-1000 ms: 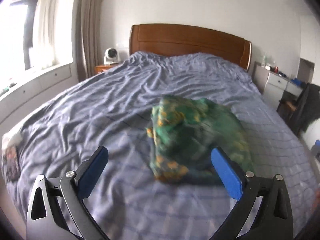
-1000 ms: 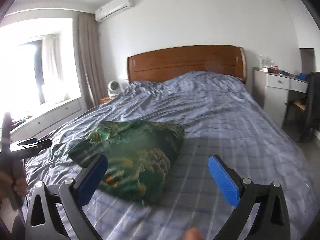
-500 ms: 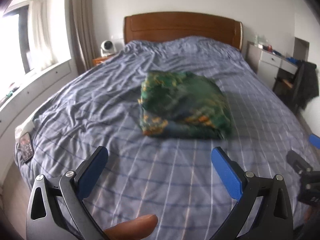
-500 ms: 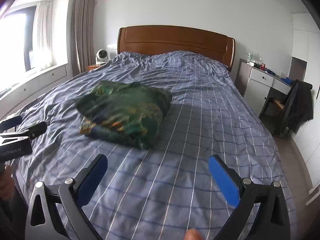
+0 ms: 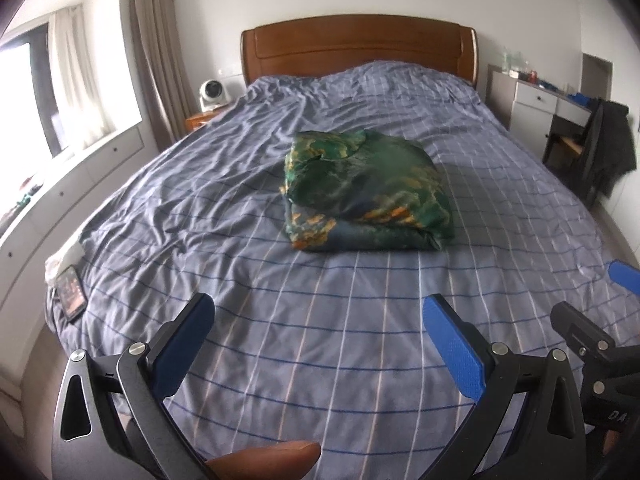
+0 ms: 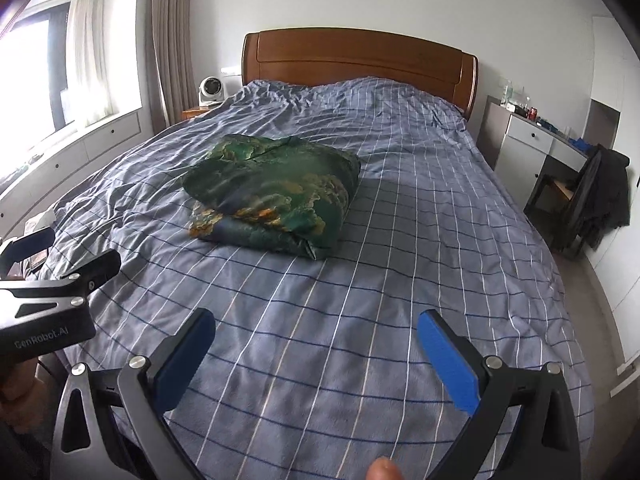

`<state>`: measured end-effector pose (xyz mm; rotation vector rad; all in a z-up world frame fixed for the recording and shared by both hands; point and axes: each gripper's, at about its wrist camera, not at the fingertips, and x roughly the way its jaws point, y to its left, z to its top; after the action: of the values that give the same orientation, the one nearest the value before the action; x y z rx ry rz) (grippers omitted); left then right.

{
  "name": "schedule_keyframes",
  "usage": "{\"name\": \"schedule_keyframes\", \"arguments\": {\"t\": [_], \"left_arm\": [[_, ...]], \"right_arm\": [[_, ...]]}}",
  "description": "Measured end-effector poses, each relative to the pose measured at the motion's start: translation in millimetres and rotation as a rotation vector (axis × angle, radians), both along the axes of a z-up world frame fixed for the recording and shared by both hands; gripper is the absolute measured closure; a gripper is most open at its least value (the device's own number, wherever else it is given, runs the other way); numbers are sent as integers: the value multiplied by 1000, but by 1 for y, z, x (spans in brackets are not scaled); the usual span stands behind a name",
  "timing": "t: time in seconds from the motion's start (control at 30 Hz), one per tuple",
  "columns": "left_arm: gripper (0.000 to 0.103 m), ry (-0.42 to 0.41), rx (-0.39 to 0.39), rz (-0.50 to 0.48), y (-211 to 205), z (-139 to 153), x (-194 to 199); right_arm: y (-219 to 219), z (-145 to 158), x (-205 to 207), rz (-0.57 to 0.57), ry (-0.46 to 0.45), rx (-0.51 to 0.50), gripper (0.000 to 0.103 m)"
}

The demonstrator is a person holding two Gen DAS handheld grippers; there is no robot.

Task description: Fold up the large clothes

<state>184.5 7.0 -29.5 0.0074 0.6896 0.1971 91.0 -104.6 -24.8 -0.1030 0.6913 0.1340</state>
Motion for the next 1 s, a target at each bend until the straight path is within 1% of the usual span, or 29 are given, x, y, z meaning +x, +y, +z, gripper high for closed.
{"name": "schedule_keyframes", "arguments": {"t": [0.17,0.57,1.0], "left_arm": [[0,-7,5,7,1,6,-4],[0,-6,-12,52,8,13,-12],[0,-24,-12,64,10,18,-18]], "right_arm": [[4,7,-6,5,-4,-3,0],[13,25,-20,32,-28,-19,0],[20,30,-25,53,-34,-24,0]]}}
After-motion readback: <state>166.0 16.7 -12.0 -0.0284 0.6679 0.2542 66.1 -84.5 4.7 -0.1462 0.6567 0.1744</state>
